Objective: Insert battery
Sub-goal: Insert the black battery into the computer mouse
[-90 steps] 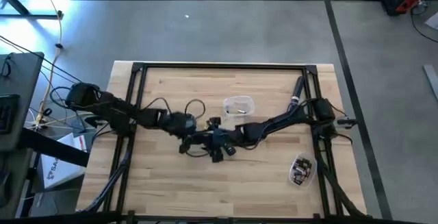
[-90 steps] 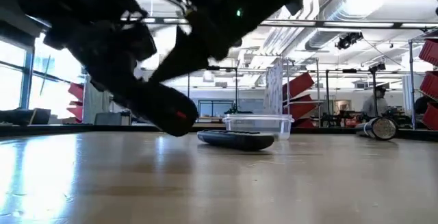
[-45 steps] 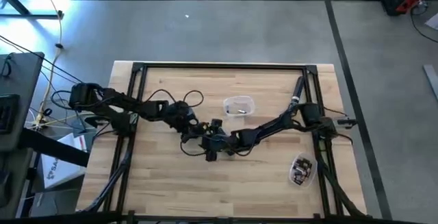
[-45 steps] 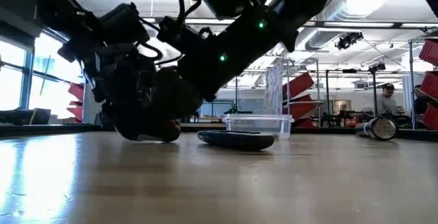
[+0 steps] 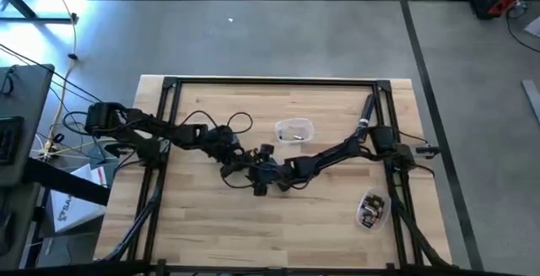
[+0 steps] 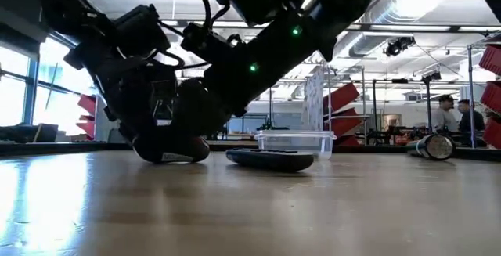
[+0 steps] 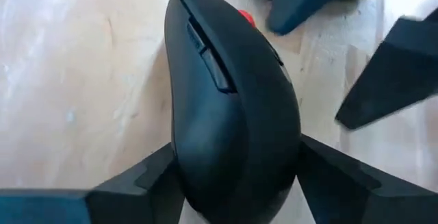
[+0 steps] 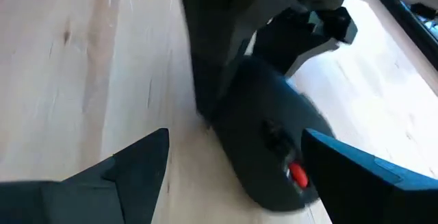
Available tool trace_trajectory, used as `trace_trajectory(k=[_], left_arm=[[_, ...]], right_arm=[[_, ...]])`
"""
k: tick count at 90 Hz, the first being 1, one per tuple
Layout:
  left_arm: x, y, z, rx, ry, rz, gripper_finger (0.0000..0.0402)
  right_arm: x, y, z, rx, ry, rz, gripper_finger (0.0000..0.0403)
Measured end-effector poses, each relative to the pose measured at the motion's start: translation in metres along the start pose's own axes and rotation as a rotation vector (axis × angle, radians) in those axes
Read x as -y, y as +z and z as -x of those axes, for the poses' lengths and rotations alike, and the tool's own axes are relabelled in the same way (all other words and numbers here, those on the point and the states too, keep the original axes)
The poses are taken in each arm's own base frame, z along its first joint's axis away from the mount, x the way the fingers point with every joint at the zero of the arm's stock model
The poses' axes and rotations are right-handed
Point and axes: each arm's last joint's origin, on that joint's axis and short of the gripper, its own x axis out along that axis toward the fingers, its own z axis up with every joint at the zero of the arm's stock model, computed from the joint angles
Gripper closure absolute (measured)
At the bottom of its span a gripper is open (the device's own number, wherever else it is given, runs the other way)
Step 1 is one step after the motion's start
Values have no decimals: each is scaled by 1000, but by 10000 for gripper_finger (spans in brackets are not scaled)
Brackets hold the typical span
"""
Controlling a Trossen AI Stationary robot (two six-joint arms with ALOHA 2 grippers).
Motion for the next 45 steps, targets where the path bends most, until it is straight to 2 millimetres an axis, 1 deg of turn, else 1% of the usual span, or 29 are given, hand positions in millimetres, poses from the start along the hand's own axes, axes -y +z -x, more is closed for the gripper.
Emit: trace_trajectory(k=[13, 27, 37, 45], left_arm=[[-1, -3, 1, -32, 36, -87, 175], [-2, -3, 1, -34, 59, -193, 174], [-2, -2, 0, -15, 68, -227, 174], [-2, -1, 0, 1, 65, -188, 173]], right_arm=[[-3, 9, 31, -82, 40, 18, 103], [-7, 12, 61, -174, 68, 49, 103], [-9, 14, 72, -195, 81, 47, 103], [-13, 13, 73, -197, 102, 46, 103]])
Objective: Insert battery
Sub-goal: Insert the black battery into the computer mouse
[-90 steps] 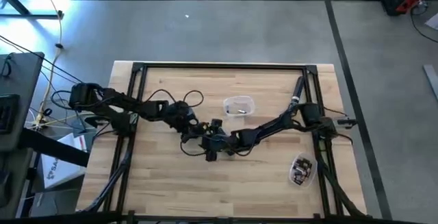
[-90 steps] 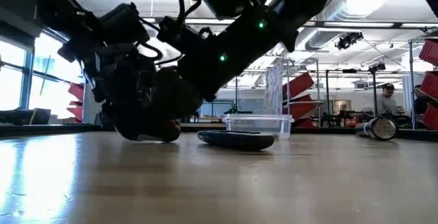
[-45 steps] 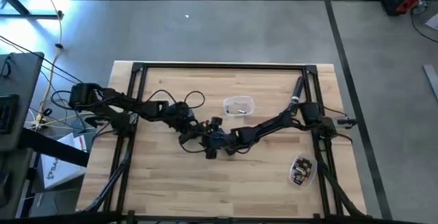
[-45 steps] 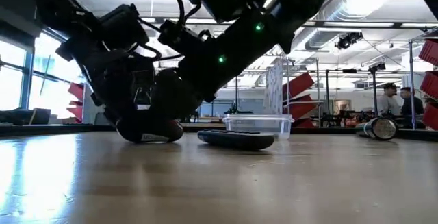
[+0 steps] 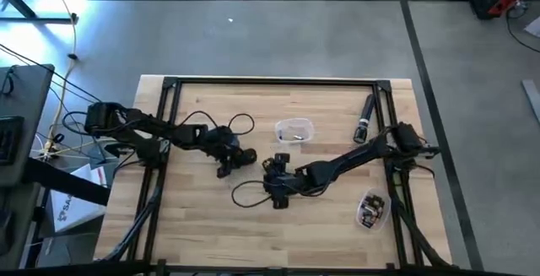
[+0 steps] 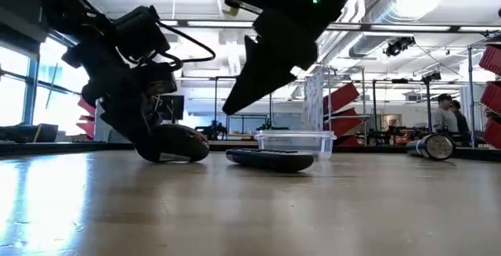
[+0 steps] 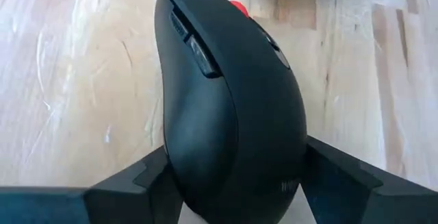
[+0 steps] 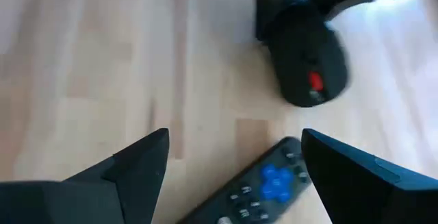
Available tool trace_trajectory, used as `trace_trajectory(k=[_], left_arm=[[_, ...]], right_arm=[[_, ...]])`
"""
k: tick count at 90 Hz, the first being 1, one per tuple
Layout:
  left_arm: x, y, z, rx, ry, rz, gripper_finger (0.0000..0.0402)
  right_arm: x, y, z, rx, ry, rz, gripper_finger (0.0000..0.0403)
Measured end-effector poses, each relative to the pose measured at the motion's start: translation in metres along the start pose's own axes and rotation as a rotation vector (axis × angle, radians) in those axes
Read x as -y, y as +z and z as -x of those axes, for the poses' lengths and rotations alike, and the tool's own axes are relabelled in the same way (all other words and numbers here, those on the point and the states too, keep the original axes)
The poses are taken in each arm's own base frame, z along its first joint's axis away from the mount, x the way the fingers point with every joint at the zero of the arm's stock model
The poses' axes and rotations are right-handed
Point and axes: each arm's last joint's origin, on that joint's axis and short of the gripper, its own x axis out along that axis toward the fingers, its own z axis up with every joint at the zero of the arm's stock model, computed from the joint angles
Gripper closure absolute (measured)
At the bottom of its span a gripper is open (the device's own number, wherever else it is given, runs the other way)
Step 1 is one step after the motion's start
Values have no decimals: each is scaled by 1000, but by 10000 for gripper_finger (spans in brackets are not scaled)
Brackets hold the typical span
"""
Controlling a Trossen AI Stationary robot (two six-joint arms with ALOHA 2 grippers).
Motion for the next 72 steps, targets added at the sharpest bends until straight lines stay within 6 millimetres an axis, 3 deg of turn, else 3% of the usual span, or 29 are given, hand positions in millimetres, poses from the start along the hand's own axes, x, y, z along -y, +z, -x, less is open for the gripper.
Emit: trace_trajectory(k=[17, 35, 57, 72], left_arm=[[1, 1, 0, 2, -41, 98, 150], [2, 1, 2, -3, -81, 61, 115], [-2, 7, 15, 56, -69, 20, 112], [-4, 8, 12, 67, -16, -28, 112]], right_arm=[[2, -2, -1, -24, -3, -30, 103], [2, -13, 1, -128, -8, -35, 103], [3, -32, 24, -341, -43, -38, 103], [-2, -43, 27, -426, -3, -34, 103]])
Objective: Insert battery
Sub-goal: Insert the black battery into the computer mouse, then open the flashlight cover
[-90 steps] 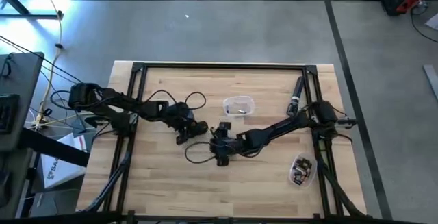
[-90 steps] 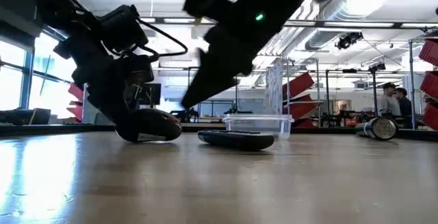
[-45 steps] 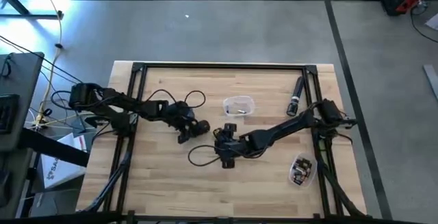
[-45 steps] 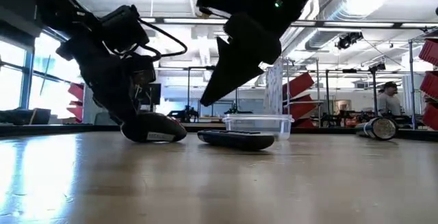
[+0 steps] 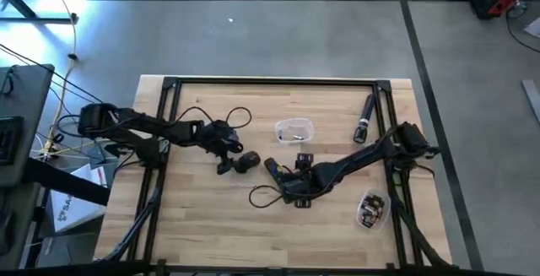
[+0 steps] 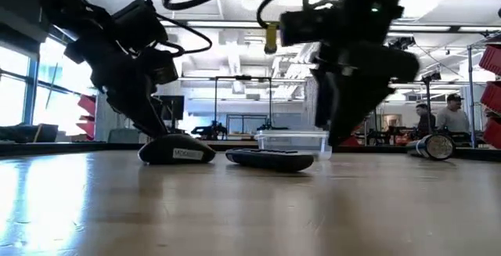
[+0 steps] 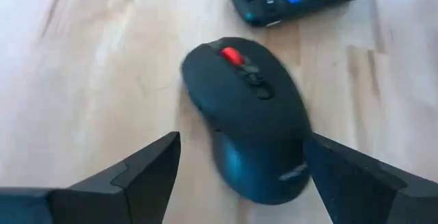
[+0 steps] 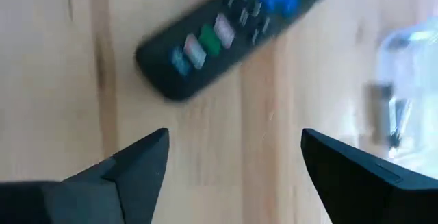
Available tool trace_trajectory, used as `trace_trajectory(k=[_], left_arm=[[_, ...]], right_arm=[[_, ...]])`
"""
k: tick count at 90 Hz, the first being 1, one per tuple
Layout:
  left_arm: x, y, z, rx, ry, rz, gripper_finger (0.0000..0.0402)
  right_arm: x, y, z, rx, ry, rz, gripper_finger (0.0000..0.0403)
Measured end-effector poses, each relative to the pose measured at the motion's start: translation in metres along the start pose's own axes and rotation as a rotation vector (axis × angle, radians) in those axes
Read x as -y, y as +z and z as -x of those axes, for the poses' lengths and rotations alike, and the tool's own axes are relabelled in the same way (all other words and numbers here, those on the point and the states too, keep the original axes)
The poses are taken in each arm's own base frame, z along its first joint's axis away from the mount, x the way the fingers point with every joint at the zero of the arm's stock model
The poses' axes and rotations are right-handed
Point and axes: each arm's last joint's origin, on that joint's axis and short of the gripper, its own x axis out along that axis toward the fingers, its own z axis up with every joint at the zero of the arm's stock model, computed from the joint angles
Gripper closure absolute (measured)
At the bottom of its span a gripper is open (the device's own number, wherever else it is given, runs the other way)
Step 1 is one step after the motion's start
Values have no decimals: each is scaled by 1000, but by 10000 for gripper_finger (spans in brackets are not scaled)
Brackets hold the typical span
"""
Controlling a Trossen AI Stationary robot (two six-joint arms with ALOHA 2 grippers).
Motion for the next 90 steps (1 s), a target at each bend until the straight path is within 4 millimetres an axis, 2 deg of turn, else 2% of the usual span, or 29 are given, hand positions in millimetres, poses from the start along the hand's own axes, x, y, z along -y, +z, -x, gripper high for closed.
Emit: trace_trajectory(k=[18, 31, 52, 69, 78, 90], left_arm=[[14, -1, -11, 9, -44, -45, 112], [29, -2, -14, 19, -84, -95, 112], [38, 1, -14, 68, -62, -88, 112], [37, -3, -10, 13, -50, -78, 112], [37, -4, -2, -6, -45, -74, 112], [41, 6, 18, 81, -62, -49, 112]], right_arm=[[-3, -2, -19, 114, 36, -17, 103], [4, -1, -29, 156, 33, -31, 103], [13, 17, -30, 300, 77, -28, 103], [16, 14, -31, 259, 66, -10, 103], [22, 10, -20, 236, 61, -35, 103], [38, 2, 15, 237, -8, -80, 103]])
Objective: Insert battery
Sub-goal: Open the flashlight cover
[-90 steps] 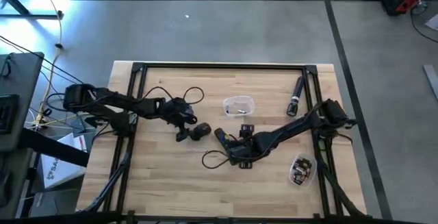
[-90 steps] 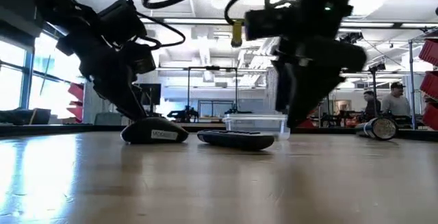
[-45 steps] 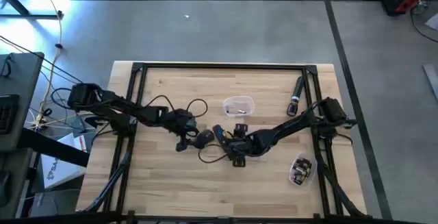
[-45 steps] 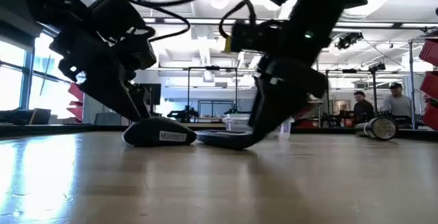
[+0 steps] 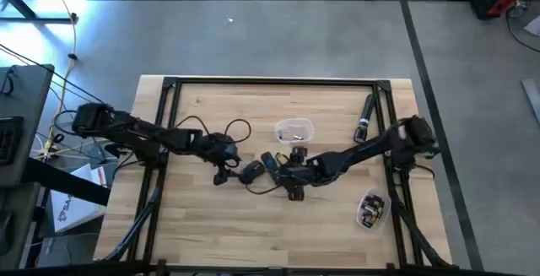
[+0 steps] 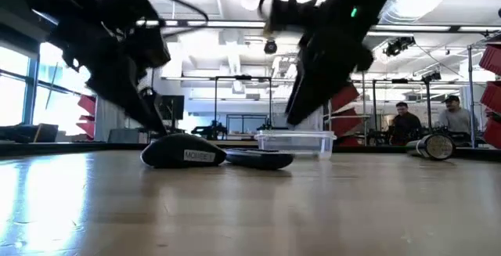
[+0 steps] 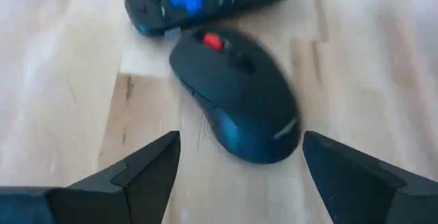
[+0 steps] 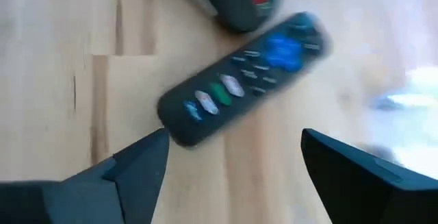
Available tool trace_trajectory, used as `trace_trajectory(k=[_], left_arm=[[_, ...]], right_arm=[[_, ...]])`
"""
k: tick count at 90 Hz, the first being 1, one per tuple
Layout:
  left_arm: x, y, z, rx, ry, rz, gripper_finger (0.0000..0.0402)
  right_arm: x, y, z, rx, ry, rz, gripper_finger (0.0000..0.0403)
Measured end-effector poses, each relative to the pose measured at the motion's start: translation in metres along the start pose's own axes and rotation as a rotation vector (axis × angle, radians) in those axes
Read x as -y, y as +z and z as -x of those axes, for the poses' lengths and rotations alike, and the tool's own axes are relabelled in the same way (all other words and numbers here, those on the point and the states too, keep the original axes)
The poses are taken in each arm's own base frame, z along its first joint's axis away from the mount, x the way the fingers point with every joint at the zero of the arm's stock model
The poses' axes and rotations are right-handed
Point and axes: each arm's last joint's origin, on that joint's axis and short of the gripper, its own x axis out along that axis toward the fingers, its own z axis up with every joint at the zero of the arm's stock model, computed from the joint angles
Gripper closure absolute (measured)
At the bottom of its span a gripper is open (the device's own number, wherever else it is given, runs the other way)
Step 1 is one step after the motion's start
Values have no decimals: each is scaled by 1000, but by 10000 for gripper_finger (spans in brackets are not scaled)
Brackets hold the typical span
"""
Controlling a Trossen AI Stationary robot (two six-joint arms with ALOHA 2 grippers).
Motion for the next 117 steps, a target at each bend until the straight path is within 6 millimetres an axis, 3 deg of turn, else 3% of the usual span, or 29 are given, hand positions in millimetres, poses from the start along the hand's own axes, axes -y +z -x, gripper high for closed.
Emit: trace_trajectory(k=[19, 44, 71, 97, 109, 117], left_arm=[[12, 31, 29, 324, -49, -93, 112], [14, 53, 29, 596, 31, -153, 112], [7, 59, 4, 719, 59, -101, 112], [3, 51, -11, 642, 59, -48, 112], [3, 51, -11, 638, 54, -32, 112], [3, 49, -12, 617, 51, -33, 112]], right_arm=[[44, -17, 53, -87, -225, -146, 103], [99, -47, 85, -234, -528, -538, 103], [141, -61, 96, -303, -602, -815, 103], [190, -76, 94, -431, -593, -1006, 103], [224, -92, 91, -536, -565, -1088, 106], [241, -116, 85, -617, -519, -1183, 115]])
